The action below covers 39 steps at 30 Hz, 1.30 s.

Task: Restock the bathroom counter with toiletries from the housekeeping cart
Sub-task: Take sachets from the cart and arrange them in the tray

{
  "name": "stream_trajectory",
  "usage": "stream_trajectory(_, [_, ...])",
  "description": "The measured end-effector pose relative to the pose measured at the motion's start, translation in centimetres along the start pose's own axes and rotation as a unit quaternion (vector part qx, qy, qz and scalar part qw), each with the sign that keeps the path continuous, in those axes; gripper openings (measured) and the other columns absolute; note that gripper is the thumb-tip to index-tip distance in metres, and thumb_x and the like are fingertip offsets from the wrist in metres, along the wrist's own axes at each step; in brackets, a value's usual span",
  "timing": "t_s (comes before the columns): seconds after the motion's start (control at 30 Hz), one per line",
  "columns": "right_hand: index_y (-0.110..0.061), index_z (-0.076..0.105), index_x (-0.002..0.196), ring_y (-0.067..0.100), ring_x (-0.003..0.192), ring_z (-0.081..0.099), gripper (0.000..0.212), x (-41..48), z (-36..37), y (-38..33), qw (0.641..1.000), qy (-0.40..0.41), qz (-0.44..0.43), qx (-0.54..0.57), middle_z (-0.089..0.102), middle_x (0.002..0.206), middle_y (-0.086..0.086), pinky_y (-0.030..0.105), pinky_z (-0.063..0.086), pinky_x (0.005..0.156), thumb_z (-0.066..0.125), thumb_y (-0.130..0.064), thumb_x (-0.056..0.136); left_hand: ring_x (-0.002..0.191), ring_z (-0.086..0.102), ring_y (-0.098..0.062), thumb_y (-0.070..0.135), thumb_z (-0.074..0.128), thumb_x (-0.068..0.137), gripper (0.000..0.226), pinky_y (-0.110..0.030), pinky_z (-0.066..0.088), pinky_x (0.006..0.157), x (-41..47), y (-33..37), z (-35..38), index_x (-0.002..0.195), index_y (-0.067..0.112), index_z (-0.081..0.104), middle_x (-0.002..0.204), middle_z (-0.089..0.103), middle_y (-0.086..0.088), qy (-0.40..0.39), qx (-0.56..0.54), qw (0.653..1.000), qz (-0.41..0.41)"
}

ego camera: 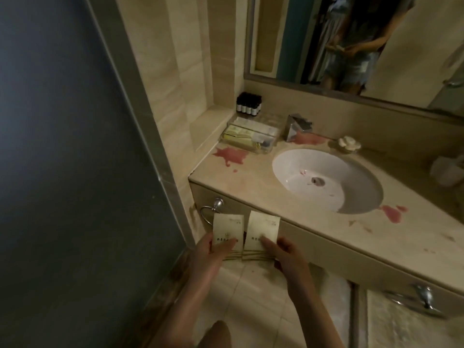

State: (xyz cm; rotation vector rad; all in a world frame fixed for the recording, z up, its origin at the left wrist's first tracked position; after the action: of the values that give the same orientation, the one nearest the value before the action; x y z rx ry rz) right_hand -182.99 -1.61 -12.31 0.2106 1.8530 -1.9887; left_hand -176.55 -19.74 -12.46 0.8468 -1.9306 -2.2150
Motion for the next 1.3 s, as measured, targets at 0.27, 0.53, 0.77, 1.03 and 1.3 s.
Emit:
stream_trajectory(0.27, [-0.004,0.069,0.098,0.021,0.074,0.071,0.014,9.3,2.6,-2.3,1.0,-0.016,0.002,-0.006,0.075,0.086,0.011,0.026,0.057,0.061,0.067,-0.012,0.087,0.087,0.071,-0.016,0.021,0.066,0.088,0.026,-0.033,0.06,0.072,10.2,2.3,2.2,0.113,0.02,0.06,0.102,0.071,-0.002,-0.02,0.023,0.999,-0.012])
stream_trajectory(0.53, [-0.002,0.068,0.096,0.019,0.07,0.071,0.017,23.3,6.6,-8.8,0.999,0.013,-0.009,-0.037,0.075,0.082,0.009,0.026,0.056,0.06,0.067,-0.016,0.088,0.088,0.071,-0.018,0.021,0.067,0.087,0.031,-0.031,0.059,0.067,26.7,8.8,4.0,0.117,0.018,0.06,0.104,0.072,-0.004,-0.067,0.002,0.998,-0.002])
stream_trajectory(0.77, [-0.004,0.068,0.091,0.012,0.068,0.071,0.015,32.2,10.4,-11.3,0.999,0.037,-0.005,-0.038,0.075,0.076,0.002,0.019,0.054,0.056,0.067,-0.019,0.089,0.095,0.07,-0.019,0.026,0.07,0.084,0.042,-0.048,0.058,0.081,37.0,11.3,2.6,0.124,0.026,0.057,0.109,0.07,0.0,-0.081,0.021,0.996,-0.008])
stream_trajectory(1.03, [-0.002,0.068,0.094,0.016,0.073,0.072,0.018,37.4,10.0,-10.9,0.996,0.082,0.038,-0.003,0.075,0.084,0.006,0.021,0.056,0.06,0.061,-0.018,0.093,0.089,0.07,-0.024,0.022,0.064,0.089,0.033,-0.049,0.059,0.076,42.7,11.4,3.3,0.122,0.017,0.057,0.104,0.071,-0.005,-0.112,0.052,0.992,-0.04])
stream_trajectory(1.3, [-0.005,0.068,0.094,0.015,0.075,0.073,0.015,41.8,10.4,-11.4,0.996,0.079,0.051,-0.004,0.076,0.082,0.002,0.019,0.054,0.06,0.06,-0.018,0.093,0.066,0.073,-0.021,0.016,0.057,0.094,0.028,-0.032,0.053,0.055,46.4,12.9,6.0,0.122,0.012,0.053,0.085,0.075,0.007,-0.157,0.052,0.986,-0.036])
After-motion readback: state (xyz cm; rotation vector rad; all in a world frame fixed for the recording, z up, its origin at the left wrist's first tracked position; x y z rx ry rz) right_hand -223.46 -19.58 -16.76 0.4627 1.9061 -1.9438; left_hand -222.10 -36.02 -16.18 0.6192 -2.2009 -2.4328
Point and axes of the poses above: each hand's wrist, its own x-axis towards the middle knuckle, its own z-axis out of the palm, y = z × x, the point moved 10 cm from there along x, towards the middle knuckle
